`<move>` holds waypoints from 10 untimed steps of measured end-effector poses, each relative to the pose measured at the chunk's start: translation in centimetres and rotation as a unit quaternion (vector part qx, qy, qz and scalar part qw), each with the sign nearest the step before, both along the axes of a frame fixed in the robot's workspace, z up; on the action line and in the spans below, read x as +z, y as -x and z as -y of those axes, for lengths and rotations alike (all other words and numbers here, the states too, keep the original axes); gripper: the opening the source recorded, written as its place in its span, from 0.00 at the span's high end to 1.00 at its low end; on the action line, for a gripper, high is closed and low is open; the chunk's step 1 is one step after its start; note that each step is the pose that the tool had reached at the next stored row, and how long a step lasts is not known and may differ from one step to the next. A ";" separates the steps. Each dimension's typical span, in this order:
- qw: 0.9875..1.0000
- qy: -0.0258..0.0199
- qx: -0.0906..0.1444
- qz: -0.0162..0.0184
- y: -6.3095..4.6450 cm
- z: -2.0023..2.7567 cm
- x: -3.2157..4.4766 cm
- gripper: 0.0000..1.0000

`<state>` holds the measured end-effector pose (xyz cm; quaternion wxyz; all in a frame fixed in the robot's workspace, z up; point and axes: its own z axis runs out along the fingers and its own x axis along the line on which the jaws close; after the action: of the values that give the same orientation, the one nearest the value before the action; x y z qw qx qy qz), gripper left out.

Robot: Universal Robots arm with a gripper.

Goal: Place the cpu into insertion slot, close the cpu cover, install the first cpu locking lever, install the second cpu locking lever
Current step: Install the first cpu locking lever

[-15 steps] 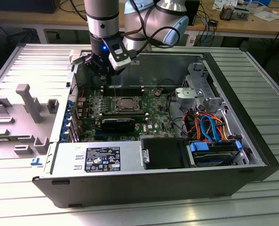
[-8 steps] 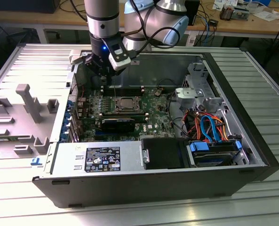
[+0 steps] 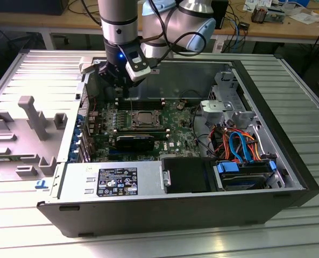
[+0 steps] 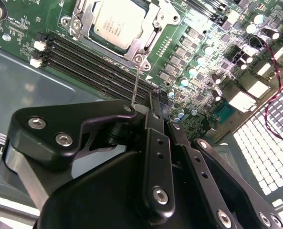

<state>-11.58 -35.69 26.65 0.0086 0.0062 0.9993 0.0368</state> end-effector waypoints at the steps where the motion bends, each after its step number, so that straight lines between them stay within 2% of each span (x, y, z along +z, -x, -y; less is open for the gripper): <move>1: 1.000 0.000 0.000 0.000 -0.1 -0.03 -0.03 0.89; 7: 1.000 0.000 0.003 0.000 -0.5 -0.10 -0.26 0.89; 10: 1.000 0.000 0.020 0.000 -0.6 -0.10 -0.35 0.89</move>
<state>-10.94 -35.59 26.30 0.0079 -0.0133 0.9992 0.0365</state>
